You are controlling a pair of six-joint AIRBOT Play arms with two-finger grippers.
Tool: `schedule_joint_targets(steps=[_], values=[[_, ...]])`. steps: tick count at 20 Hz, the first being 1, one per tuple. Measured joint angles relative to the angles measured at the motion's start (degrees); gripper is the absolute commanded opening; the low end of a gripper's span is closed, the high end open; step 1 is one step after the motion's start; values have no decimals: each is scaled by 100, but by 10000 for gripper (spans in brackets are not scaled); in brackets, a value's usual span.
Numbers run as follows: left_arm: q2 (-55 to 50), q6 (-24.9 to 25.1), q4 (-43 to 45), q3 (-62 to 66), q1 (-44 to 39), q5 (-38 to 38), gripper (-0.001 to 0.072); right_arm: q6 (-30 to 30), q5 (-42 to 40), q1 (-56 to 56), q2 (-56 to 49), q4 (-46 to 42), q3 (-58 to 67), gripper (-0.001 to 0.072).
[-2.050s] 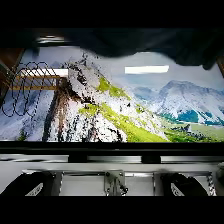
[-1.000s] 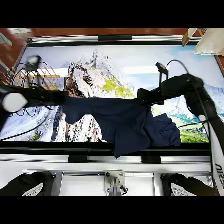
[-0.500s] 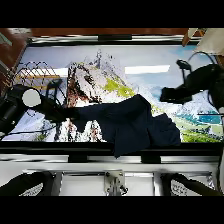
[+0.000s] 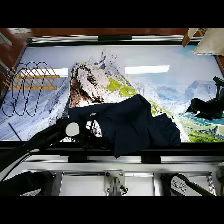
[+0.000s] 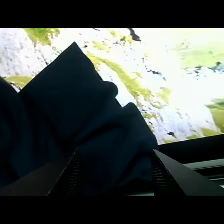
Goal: Fold the shirts.
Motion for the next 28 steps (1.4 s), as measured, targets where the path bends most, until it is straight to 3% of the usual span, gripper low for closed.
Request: schedule_joint_targets(steps=[3, 5, 12, 14, 15, 16, 18, 19, 20, 28], values=[[-407, 22, -549, -83, -240, 741, 706, -28, 149, -59, -4, -11, -57, 552], [-640, 321, -1043, -101, -348, 1147, 705, -48, 216, -87, -46, -42, -72, 552], [-970, 1137, -2006, -111, -472, 1749, 692, -70, 269, -101, -245, -44, -85, 552], [-1047, 1250, -2085, -109, -490, 1799, 447, -70, 245, -101, -262, -52, -85, 552], [-1080, 1292, -2120, -105, -494, 1818, 200, -70, 227, -101, -269, -50, -85, 552], [-1106, 1333, -2133, -105, -503, 1829, 41, -70, 162, -101, -271, -50, -87, 552], [-1134, 1429, -2166, -92, -505, 1834, 40, -101, 101, -101, -278, -50, -144, 553], [-1137, 1504, -2162, -74, -505, 1818, 39, -153, 55, -103, -278, -55, -227, 589], [-1132, 1589, -2170, -44, -494, 1803, 39, -210, -9, -111, -278, -57, -356, 679], [-614, 2306, -2181, 175, -404, 1576, 40, -645, 59, -173, -402, -57, -1628, 679]])
